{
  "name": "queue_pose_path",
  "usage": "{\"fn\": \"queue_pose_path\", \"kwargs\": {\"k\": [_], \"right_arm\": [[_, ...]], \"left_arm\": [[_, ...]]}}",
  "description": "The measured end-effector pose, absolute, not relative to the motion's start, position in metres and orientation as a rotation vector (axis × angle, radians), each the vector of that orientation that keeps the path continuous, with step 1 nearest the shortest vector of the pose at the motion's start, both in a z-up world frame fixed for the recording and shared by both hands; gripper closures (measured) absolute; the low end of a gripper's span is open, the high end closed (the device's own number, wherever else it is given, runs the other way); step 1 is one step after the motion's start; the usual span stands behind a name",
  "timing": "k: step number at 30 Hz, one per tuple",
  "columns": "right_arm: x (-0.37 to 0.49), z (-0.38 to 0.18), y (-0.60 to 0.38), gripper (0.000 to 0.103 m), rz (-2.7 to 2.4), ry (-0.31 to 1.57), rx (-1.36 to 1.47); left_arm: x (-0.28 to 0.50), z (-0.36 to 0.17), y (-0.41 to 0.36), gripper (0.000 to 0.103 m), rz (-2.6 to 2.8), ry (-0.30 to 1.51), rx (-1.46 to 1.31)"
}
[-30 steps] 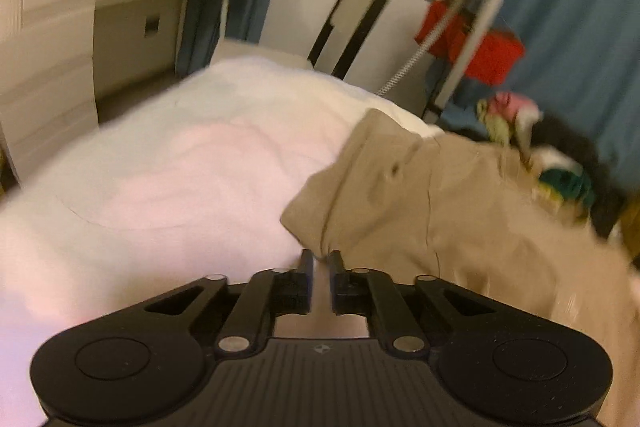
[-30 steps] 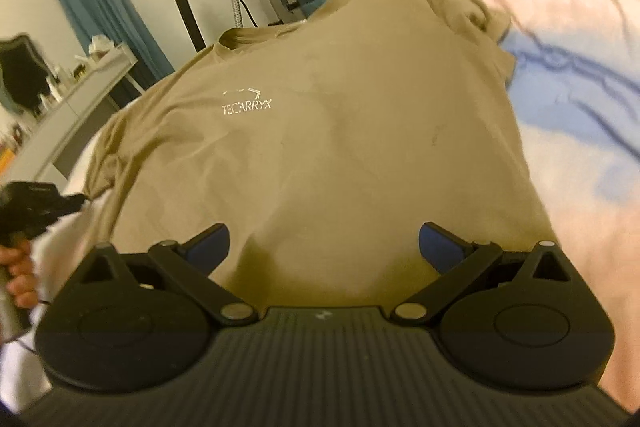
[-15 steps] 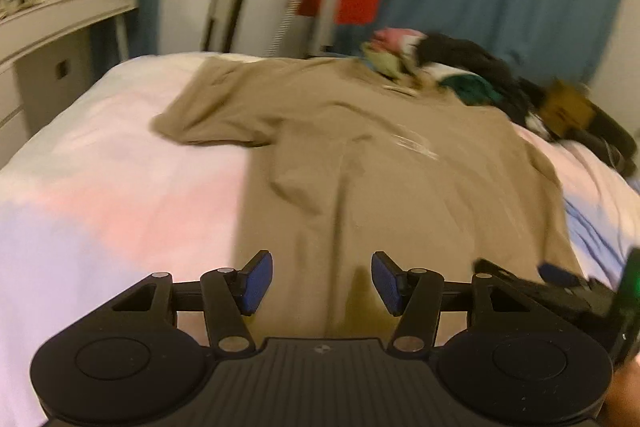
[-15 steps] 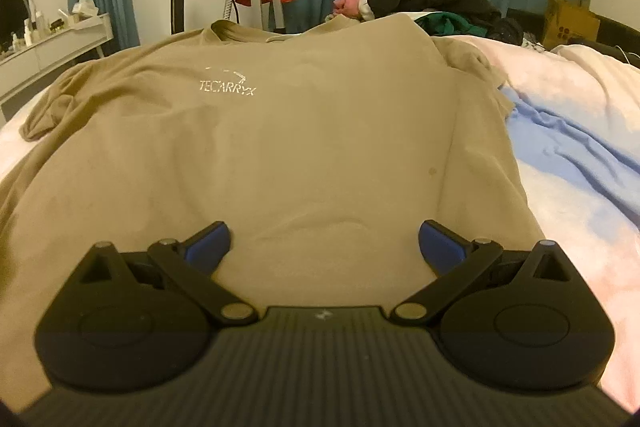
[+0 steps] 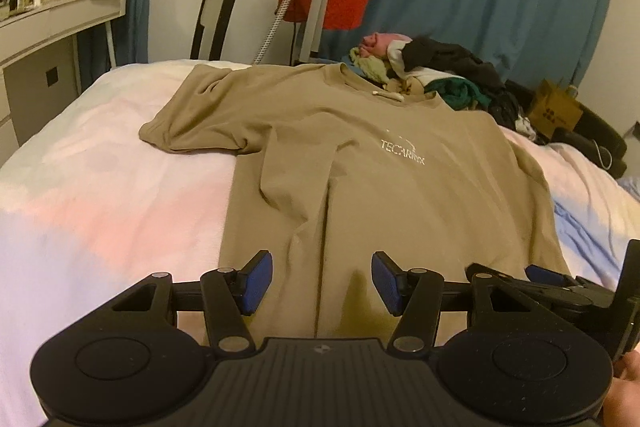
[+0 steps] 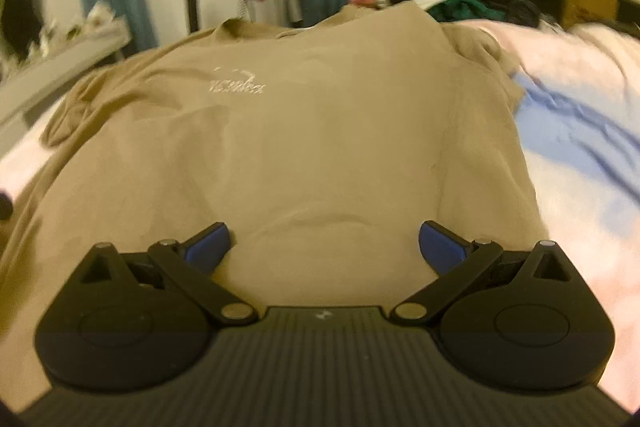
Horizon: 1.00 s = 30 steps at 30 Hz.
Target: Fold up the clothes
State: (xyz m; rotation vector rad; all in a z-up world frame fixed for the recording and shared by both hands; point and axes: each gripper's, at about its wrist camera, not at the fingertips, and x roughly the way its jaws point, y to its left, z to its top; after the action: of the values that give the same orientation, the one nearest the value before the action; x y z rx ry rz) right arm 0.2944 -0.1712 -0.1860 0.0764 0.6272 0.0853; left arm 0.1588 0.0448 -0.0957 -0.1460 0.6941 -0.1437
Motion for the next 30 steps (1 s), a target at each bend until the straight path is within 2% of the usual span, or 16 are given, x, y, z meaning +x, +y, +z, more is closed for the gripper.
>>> {"fn": "queue_pose_path", "kwargs": {"k": [3,10,30], "right_arm": [[0.297,-0.187,-0.171,0.0,0.1,0.61,-0.028],[0.299,-0.197,-0.189,0.0,0.161,0.614,0.085],[0.298,-0.196,-0.189,0.0,0.161,0.619,0.087]], "left_arm": [[0.16,-0.096,0.044,0.045,-0.142,0.698,-0.143],[0.162,-0.102,0.038,0.045,-0.146,0.713,-0.114],[0.172,-0.11,0.034,0.044,-0.131,0.741,-0.092]]}}
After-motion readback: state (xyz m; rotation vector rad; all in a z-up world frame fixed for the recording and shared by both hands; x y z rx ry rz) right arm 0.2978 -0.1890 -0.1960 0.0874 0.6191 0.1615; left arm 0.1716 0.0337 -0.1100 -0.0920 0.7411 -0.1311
